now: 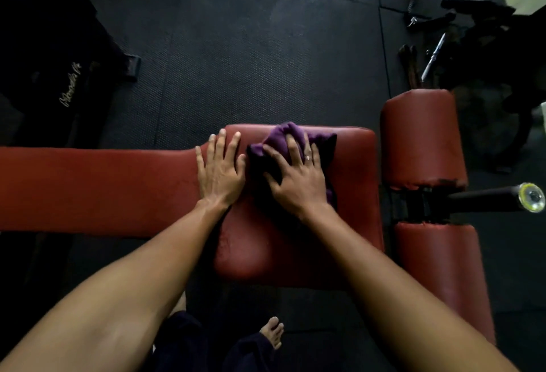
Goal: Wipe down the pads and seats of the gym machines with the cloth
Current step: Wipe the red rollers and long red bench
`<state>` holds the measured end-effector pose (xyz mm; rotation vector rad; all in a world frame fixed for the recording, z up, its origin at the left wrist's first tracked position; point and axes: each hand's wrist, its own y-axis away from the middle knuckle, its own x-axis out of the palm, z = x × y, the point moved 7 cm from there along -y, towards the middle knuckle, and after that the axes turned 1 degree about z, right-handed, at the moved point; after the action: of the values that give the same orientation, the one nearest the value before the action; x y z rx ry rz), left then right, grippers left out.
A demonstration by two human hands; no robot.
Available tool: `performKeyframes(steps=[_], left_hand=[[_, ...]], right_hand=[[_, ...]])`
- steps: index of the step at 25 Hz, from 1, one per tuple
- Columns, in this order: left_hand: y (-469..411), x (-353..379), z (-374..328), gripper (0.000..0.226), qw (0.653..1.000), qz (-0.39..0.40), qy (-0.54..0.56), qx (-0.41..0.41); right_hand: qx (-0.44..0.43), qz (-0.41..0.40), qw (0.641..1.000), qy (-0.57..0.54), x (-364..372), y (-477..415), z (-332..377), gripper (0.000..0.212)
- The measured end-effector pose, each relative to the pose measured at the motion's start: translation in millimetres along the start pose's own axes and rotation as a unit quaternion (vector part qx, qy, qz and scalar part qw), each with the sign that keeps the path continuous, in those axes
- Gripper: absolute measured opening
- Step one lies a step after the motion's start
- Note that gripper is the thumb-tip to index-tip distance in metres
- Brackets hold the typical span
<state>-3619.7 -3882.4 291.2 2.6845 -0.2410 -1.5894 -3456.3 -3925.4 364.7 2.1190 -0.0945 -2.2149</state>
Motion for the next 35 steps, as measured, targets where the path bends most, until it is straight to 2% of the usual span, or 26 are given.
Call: performKeyframes(steps=[1, 3, 6, 11, 14, 18, 21, 24, 26, 29, 32, 34, 35], left_hand=[[1, 0, 0, 0.062, 1.0, -0.007, 0.0, 0.0], [1, 0, 3, 0.061, 1.0, -0.01, 0.003, -0.001], [0, -1, 1, 0.06, 1.0, -0.015, -0.001, 0.001], [1, 2, 1, 0.06, 1.0, -0.026, -0.01, 0.002], [0, 2, 2, 0.06, 0.998, -0.049, -0.025, 0.009], [0, 0, 2, 0.063, 0.997, -0.063, -0.041, -0.003], [1, -4, -2, 0.061, 0.998, -0.047, -0.036, 0.0], [-1, -7, -2, 0.062, 0.999, -0.024, -0.023, -0.012], [-1, -8, -5, 0.063, 0.999, -0.023, -0.026, -0.016], [-2, -8, -4, 0.063, 0.999, -0.027, -0.033, -0.012], [-1, -5, -2, 0.058, 0.998, -0.04, -0.054, -0.008], [-1, -3, -1, 0.056, 0.997, -0.044, -0.061, -0.001], [-1, -4, -2, 0.057, 0.997, -0.043, -0.06, 0.001]], right_hand=[[-0.027, -0.045, 0.999, -0.006, -1, 19, 0, 0.057], [-0.069, -0.073, 0.995, 0.008, 0, 42, -8, 0.056], [-0.084, -0.057, 0.994, 0.03, -4, 9, -24, 0.056], [-0.061, -0.037, 0.996, 0.045, 3, -66, -28, 0.056], [-0.06, 0.004, 0.998, 0.018, 10, -107, 2, 0.053], [-0.1, 0.125, 0.986, -0.042, 21, -143, 41, 0.051], [-0.121, 0.083, 0.989, -0.024, 4, -127, -6, 0.063], [-0.104, 0.057, 0.993, -0.015, -13, -104, -66, 0.06], [-0.078, 0.045, 0.996, -0.015, -13, -104, -73, 0.057], [-0.064, 0.043, 0.997, -0.029, 2, -122, -22, 0.052], [-0.103, 0.098, 0.988, -0.06, 23, -146, 43, 0.049], [-0.123, 0.116, 0.983, -0.07, 27, -151, 53, 0.049], [-0.13, 0.099, 0.985, -0.062, 23, -147, 46, 0.048]])
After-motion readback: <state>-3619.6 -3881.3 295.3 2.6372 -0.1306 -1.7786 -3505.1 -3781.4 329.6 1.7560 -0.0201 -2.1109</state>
